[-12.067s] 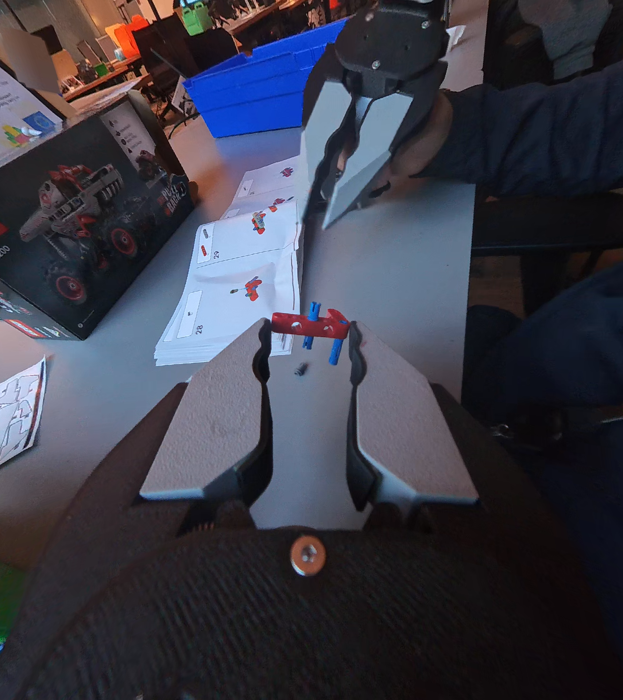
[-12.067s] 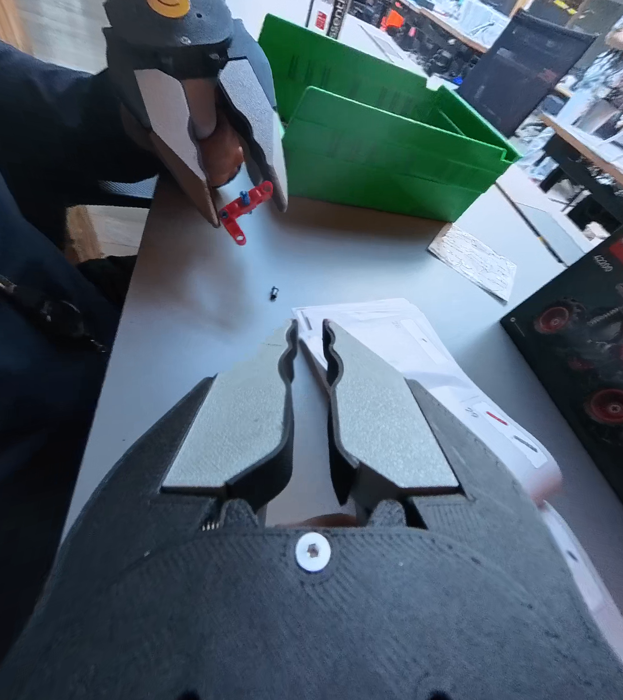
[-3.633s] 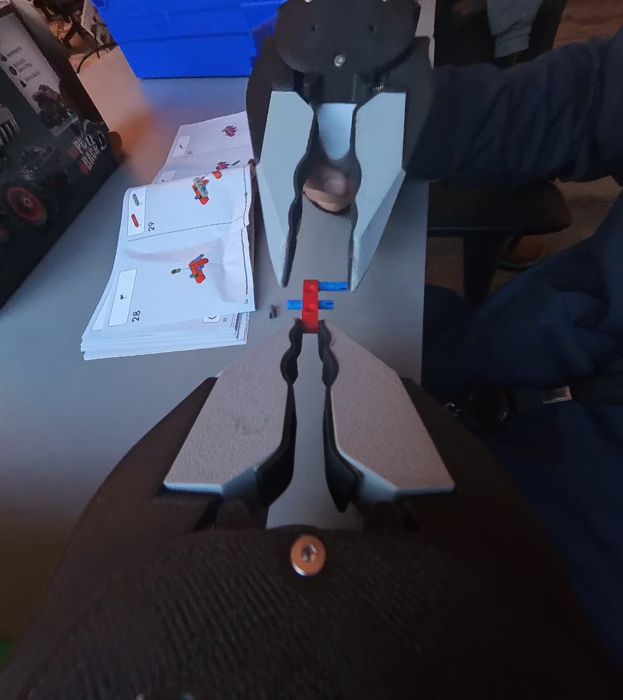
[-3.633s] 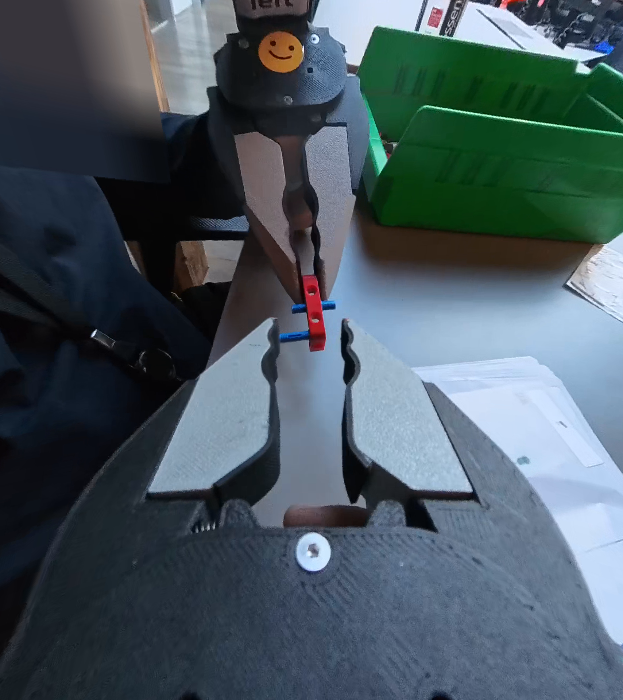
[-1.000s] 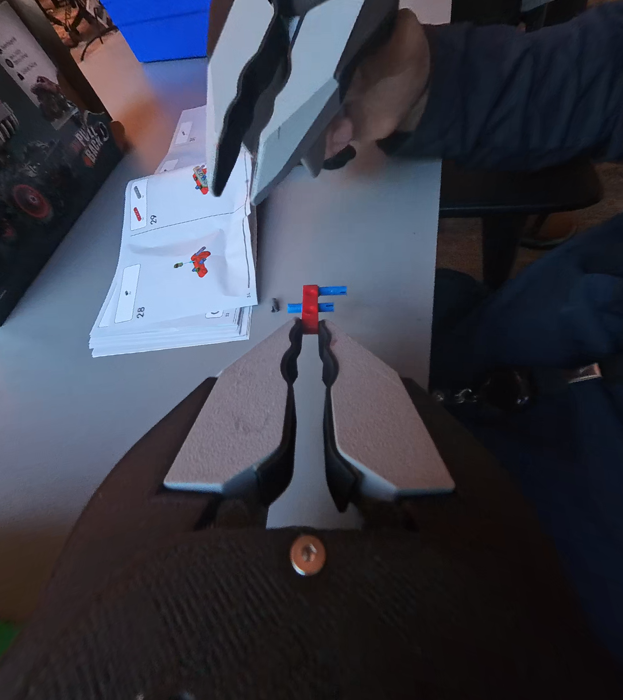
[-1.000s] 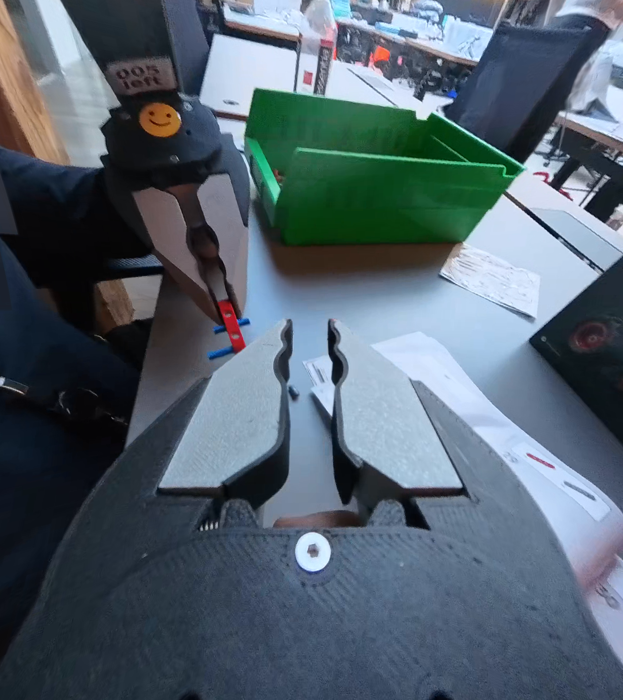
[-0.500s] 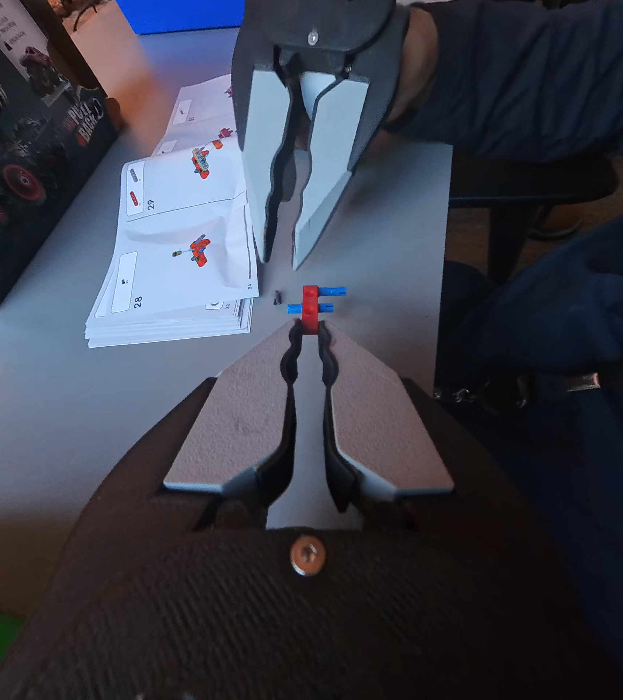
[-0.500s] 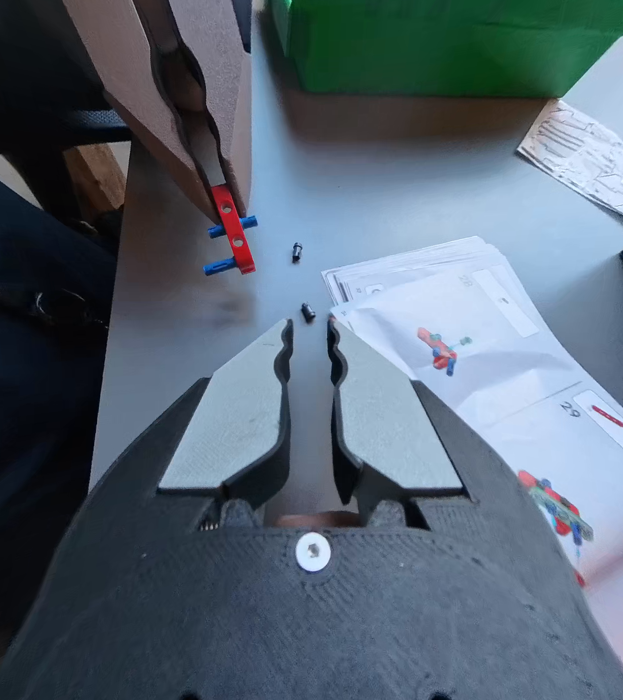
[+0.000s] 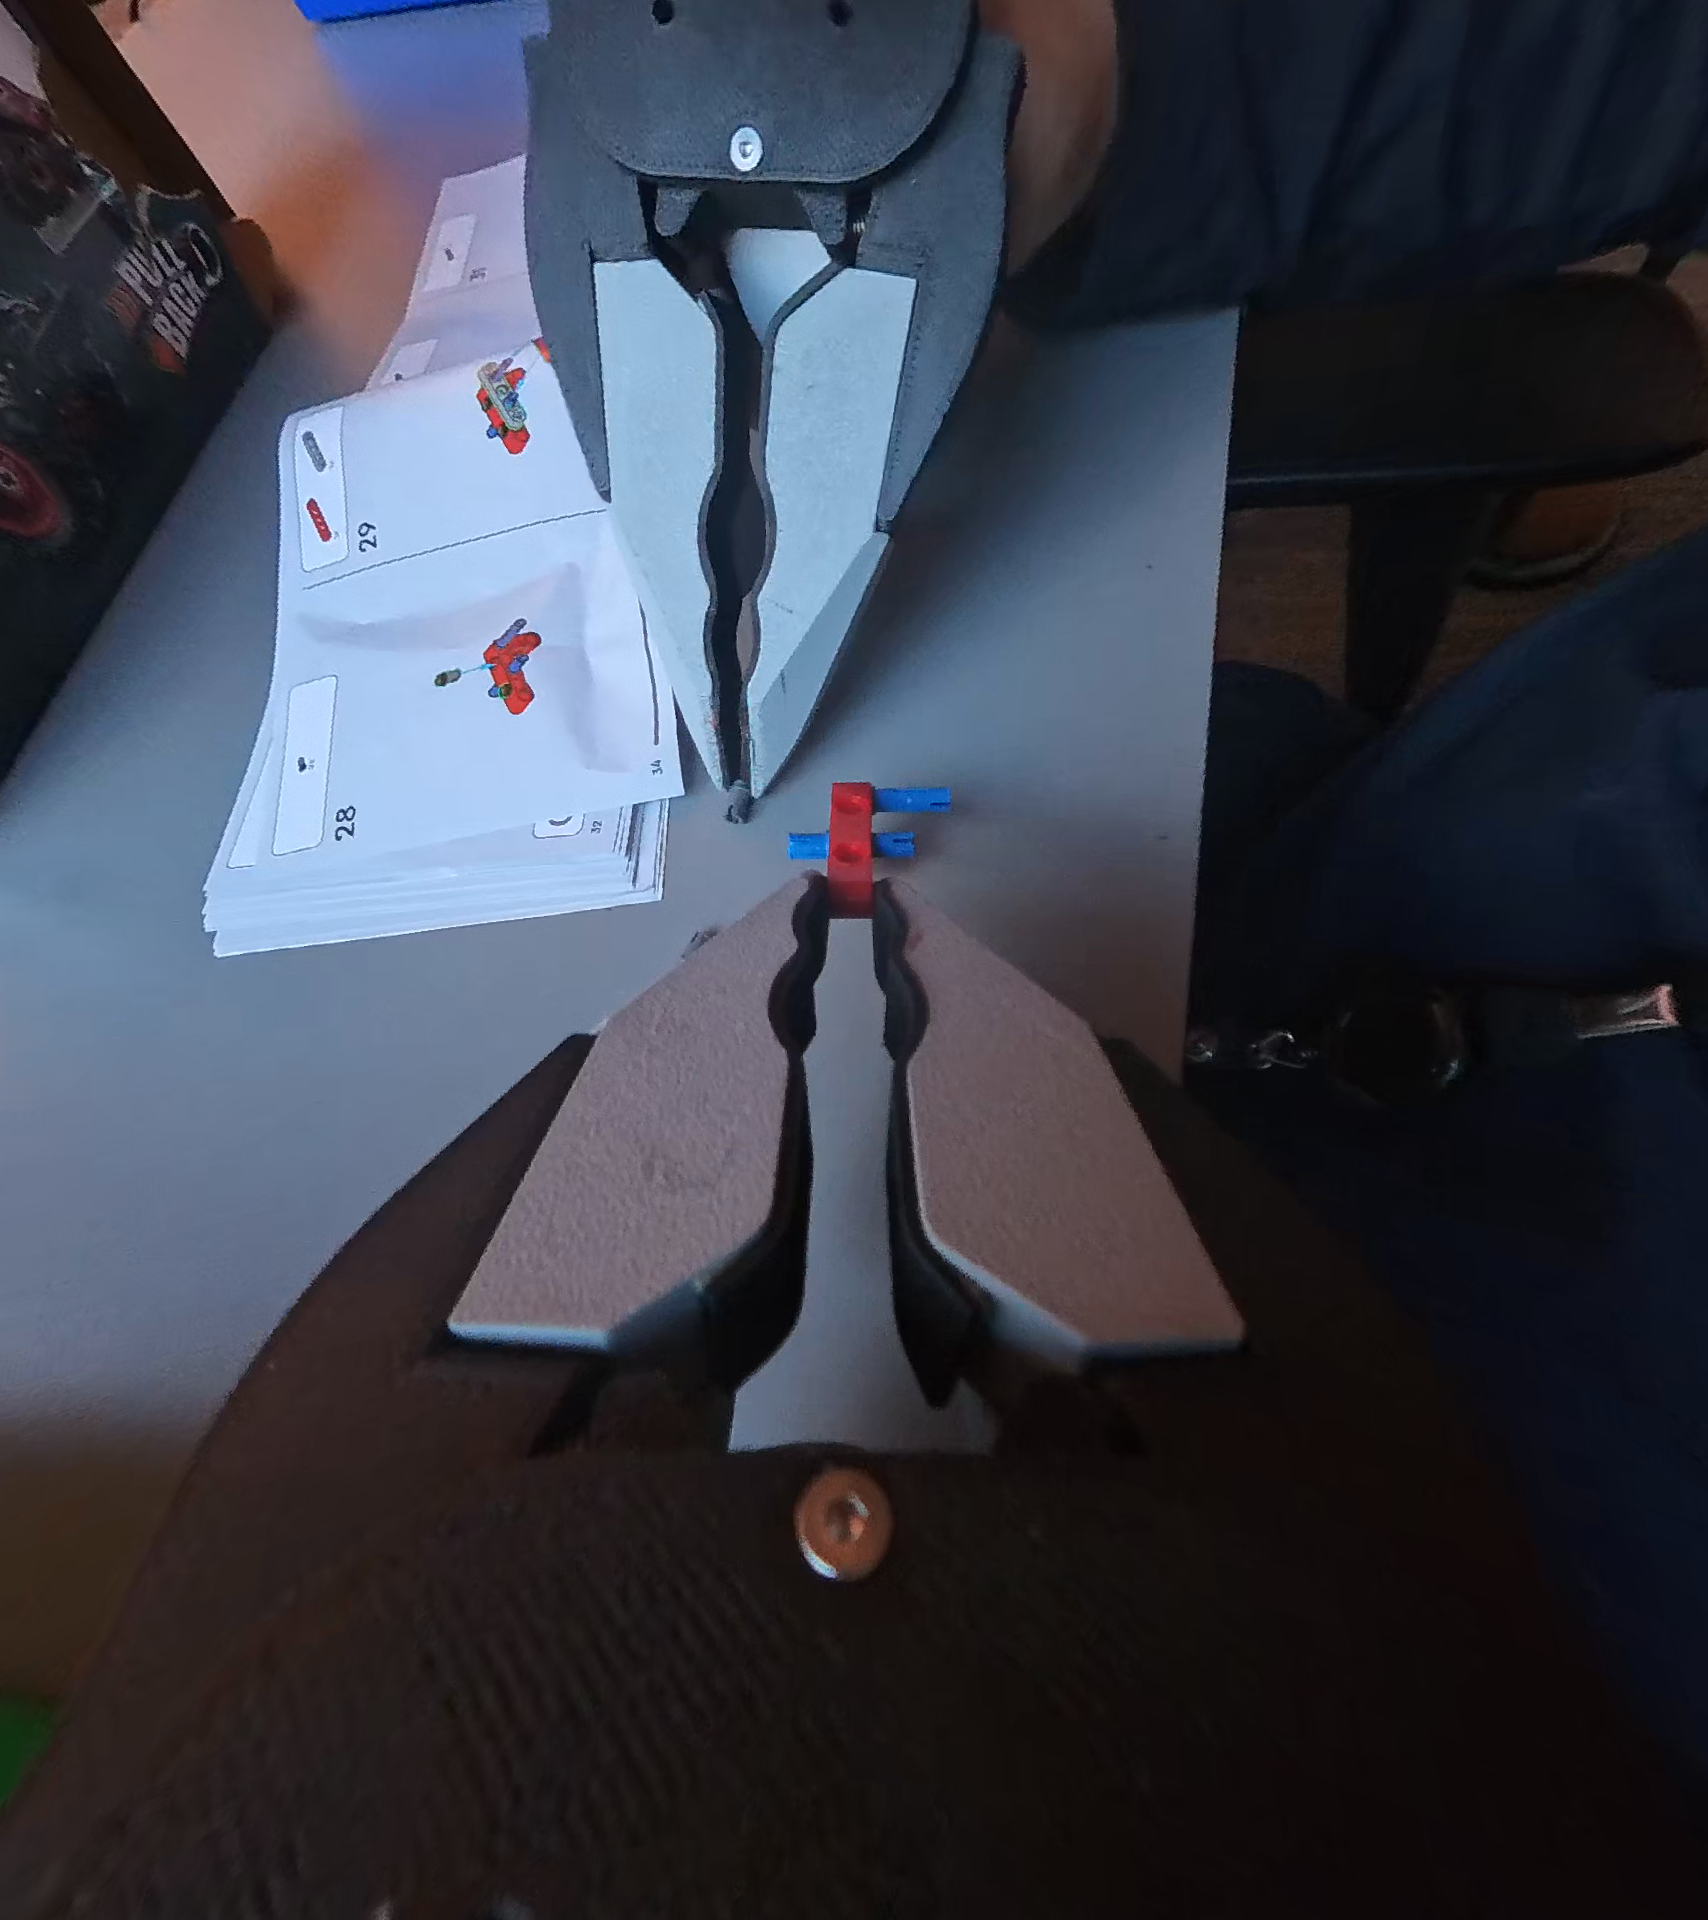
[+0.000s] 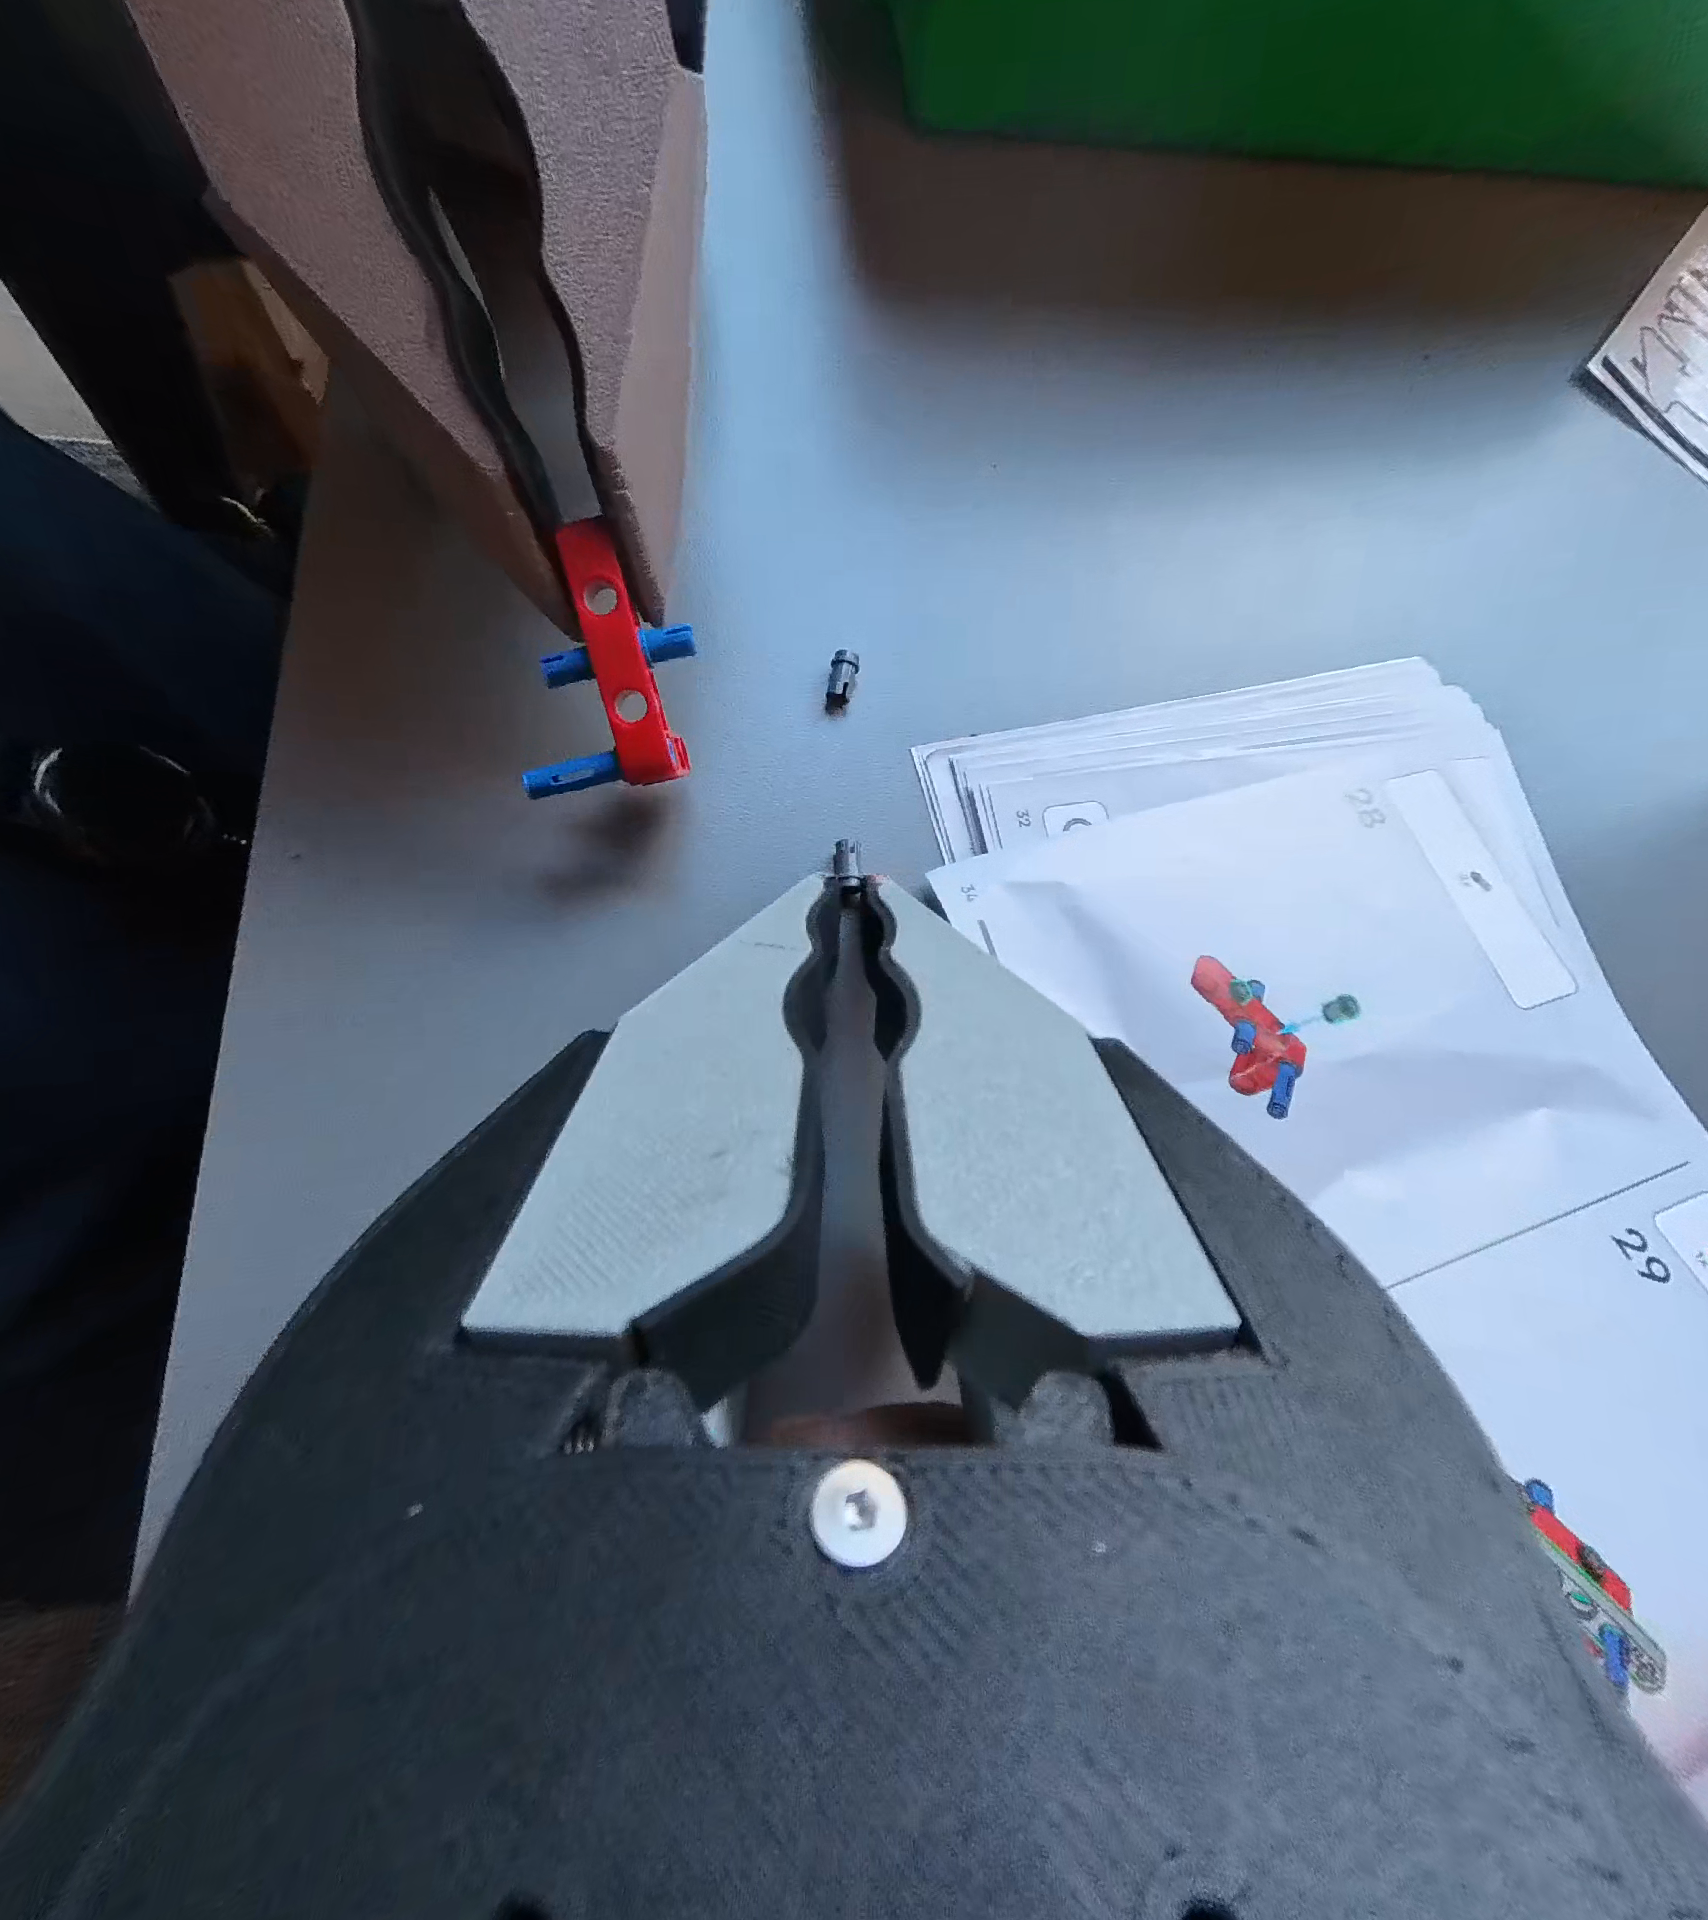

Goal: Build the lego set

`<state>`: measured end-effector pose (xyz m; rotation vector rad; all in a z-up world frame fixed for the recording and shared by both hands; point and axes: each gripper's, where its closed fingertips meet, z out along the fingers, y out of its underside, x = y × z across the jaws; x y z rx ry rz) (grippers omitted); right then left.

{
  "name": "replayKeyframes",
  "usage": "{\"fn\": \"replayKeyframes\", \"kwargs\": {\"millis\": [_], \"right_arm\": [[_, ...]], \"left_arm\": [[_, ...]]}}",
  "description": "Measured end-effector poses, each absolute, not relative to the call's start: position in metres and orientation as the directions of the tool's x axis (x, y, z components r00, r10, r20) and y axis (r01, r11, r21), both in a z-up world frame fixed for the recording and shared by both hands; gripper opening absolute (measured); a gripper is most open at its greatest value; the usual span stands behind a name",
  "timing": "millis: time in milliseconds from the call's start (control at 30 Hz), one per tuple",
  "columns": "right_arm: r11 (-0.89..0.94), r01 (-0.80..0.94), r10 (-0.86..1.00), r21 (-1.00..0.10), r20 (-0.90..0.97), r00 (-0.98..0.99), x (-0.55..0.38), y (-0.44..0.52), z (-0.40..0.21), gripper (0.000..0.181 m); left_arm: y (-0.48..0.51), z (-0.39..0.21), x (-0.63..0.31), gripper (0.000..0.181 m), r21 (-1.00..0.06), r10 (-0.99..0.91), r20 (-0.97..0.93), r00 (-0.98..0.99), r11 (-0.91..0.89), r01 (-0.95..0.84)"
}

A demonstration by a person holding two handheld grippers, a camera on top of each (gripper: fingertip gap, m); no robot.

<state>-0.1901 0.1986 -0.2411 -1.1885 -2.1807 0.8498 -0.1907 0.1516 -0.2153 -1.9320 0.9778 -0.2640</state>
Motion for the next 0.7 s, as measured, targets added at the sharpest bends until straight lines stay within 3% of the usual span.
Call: {"fn": "replayKeyframes", "kwargs": {"millis": [700], "right_arm": [[0.359,0.457,0.872,-0.813,0.118,-0.475,-0.190,0.190,-0.218,0.000]], "left_arm": [[0.153,-0.218,-0.192,0.005,-0.803,-0.717,-0.192,0.670,-0.278,-0.527]]}}
